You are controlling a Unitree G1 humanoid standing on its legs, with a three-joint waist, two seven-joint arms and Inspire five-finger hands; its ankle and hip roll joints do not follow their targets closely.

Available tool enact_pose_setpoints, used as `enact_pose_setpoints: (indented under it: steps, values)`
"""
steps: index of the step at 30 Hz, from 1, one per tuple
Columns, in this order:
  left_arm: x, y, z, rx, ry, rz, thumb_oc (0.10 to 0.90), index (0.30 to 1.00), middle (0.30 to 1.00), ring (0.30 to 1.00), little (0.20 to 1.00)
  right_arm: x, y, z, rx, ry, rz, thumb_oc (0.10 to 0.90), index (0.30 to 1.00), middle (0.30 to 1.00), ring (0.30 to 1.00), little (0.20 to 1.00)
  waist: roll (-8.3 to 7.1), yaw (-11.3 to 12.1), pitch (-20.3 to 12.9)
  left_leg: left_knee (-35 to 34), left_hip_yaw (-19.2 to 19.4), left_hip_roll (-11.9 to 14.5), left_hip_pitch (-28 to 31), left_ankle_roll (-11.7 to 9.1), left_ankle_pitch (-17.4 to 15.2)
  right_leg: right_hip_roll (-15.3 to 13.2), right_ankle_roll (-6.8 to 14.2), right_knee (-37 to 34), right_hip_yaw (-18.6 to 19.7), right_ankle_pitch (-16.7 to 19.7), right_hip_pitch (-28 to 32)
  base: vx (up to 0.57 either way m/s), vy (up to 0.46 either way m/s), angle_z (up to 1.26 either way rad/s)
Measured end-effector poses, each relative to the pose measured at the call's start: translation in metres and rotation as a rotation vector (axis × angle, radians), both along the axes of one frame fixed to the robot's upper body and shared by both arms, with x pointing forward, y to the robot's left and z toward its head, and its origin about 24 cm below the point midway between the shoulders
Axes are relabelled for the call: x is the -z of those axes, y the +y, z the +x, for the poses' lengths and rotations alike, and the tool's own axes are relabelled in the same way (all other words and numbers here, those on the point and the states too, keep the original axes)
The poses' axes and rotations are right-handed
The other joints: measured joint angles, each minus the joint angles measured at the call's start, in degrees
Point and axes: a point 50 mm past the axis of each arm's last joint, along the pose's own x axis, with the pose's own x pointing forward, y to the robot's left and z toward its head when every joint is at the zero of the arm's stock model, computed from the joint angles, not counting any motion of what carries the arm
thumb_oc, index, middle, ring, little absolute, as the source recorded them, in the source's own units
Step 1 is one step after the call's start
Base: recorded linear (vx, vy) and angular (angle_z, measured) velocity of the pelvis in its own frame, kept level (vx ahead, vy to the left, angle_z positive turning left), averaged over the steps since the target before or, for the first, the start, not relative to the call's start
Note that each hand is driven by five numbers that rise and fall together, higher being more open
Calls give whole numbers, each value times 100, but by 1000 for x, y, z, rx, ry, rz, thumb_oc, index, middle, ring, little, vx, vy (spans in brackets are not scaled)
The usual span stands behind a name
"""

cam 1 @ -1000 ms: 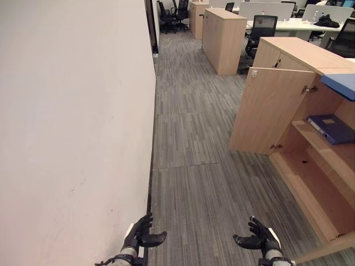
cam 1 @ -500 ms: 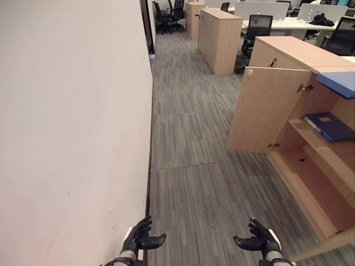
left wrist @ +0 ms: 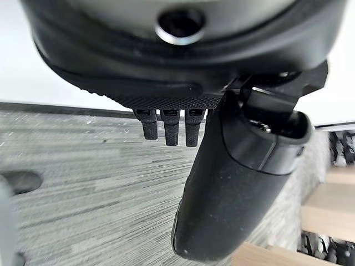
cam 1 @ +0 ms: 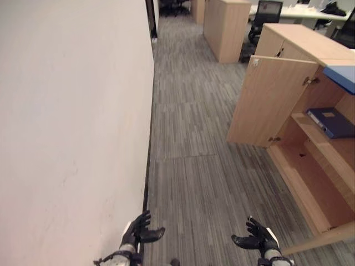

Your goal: Put the empty folder in the office cabinet

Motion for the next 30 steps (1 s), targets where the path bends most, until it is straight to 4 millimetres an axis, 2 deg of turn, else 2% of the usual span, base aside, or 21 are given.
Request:
enact_pose_setpoints:
  steps: [2,3,6,8,9,11,12,13,14,15,16,17,18,21,23,24,25,26,28,29,30]
  values:
    - [-1,-4,4,10,-8,-8,800,900,900,900,900,0,-4,-1,16,0,-11,800,900,900,900,900,9,-18,103,380,-12,301,-119,-76,-38,-7,-50,135,16,-97,-86,246,-23,4]
    - [-1,-6,6,11,-12,-14,800,900,900,900,900,-1,-5,-1,22,1,-14,800,900,900,900,900,12,-12,112,302,-96,293,-170,-156,-104,-38,-66,161,80,-105,-135,247,3,-4]
    - [-3,-14,12,32,-29,-39,800,900,900,900,900,-4,-10,5,43,-19,-24,800,900,900,900,900,74,34,257,-1077,-249,136,-73,-116,-81,-185,-64,101,345,-95,-331,309,39,-10]
    - [-3,-17,18,52,-27,-37,800,900,900,900,900,-4,-13,5,53,-16,-30,800,900,900,900,900,237,176,303,-1772,-247,256,-73,-354,73,-169,-63,75,489,-97,-320,370,29,-7]
    - [-2,-19,19,55,-27,-40,800,900,900,900,900,-5,-14,7,53,-19,-36,800,900,900,900,900,243,244,355,-1905,-238,331,-177,-455,128,-162,-62,4,587,-98,-299,317,32,-29]
    - [3,-27,19,45,-2,-62,800,900,900,900,900,-6,-18,12,61,-19,-49,800,900,900,900,900,471,394,330,-2219,-247,393,-202,-512,-4,-68,84,-585,1051,-87,19,494,94,-65]
    - [5,-35,14,36,1,-92,800,900,900,900,900,-12,-27,16,40,-39,-79,800,900,900,900,900,901,667,316,-2126,-287,891,-199,-684,-840,369,447,595,1151,-384,-392,410,89,-94]
    - [3,-33,13,36,-12,-88,800,900,900,900,900,-11,-26,17,39,-38,-76,800,900,900,900,900,1005,736,262,-2124,-240,1018,-164,-780,-592,469,583,1494,1098,-635,-613,142,31,-88]
    - [-4,-17,15,46,-39,-39,800,900,900,900,900,-3,-8,15,47,-14,-26,800,900,900,900,900,519,921,301,-1881,-25,731,-204,-924,-185,289,627,2923,1211,-1434,-940,162,51,-37]
    - [-9,-14,15,42,-59,-15,800,900,900,900,900,1,4,12,47,-5,10,800,900,900,900,900,144,976,254,-1759,191,523,-174,-822,-102,163,445,3108,1240,-1817,-855,476,178,-9]
    - [-7,-19,12,41,-50,-34,800,900,900,900,900,-1,9,17,36,-28,26,800,900,900,900,900,30,917,182,-1406,370,453,-327,-559,106,28,234,2533,1417,-2208,-525,478,177,9]
    - [-3,-27,12,30,-38,-64,800,900,900,900,900,-2,10,20,40,-41,30,800,900,900,900,900,128,894,170,-1027,327,570,-631,-493,94,81,158,2393,1438,-2264,-415,572,233,-34]
    - [1,-35,10,1,-24,-98,800,900,900,900,900,-2,15,22,40,-44,42,800,900,900,900,900,94,1048,131,-1084,222,622,-848,-426,120,-44,8,2201,1714,-2190,-423,388,162,-49]
    - [0,-49,12,1,-47,-152,800,900,900,900,900,4,15,7,37,0,50,800,900,900,900,900,180,1064,36,-1278,-58,694,-978,-496,278,-112,28,1341,1909,-2098,204,405,187,-17]
    - [0,-62,9,-35,-67,-204,800,900,900,900,900,13,12,-13,53,75,46,800,900,900,900,900,154,1265,-301,-1639,-111,447,-711,-413,315,-333,348,770,2076,-1941,607,389,233,-22]
    - [-1,-61,10,-58,-78,-210,800,900,900,900,900,18,16,-16,47,101,59,800,900,900,900,900,33,1267,-383,-1733,-33,254,-512,-279,599,-586,663,673,2142,-1803,798,262,169,-35]
    - [-1,-58,10,-69,-79,-205,800,900,900,900,900,17,19,-9,34,90,65,800,900,900,900,900,-47,1265,-409,-1714,53,194,-462,-141,622,-683,778,745,2151,-1743,764,253,167,-52]
    - [0,-48,6,-88,-70,-183,800,900,900,900,900,15,27,-3,1,71,77,800,900,900,900,900,-193,1250,-490,-1601,242,144,-395,58,725,-826,1168,810,2200,-1455,726,328,220,-54]
    - [0,-35,4,-91,-62,-147,800,900,900,900,900,11,35,12,-27,38,88,800,900,900,900,900,-307,1308,-484,-259,221,241,-986,164,580,-807,1302,843,2413,-891,671,252,174,-49]
    - [-2,-32,6,-82,-73,-137,800,900,900,900,900,10,37,15,-23,29,95,800,900,900,900,900,-362,1360,-504,-73,278,173,-1174,121,278,-801,1451,907,2425,-751,633,76,60,-20]
    - [-1,-30,3,-63,-62,-124,800,900,900,900,900,10,35,13,-8,25,97,800,900,900,900,900,-425,1354,-614,-745,243,-136,-1090,224,158,-977,1569,933,2389,-667,627,267,209,-40]
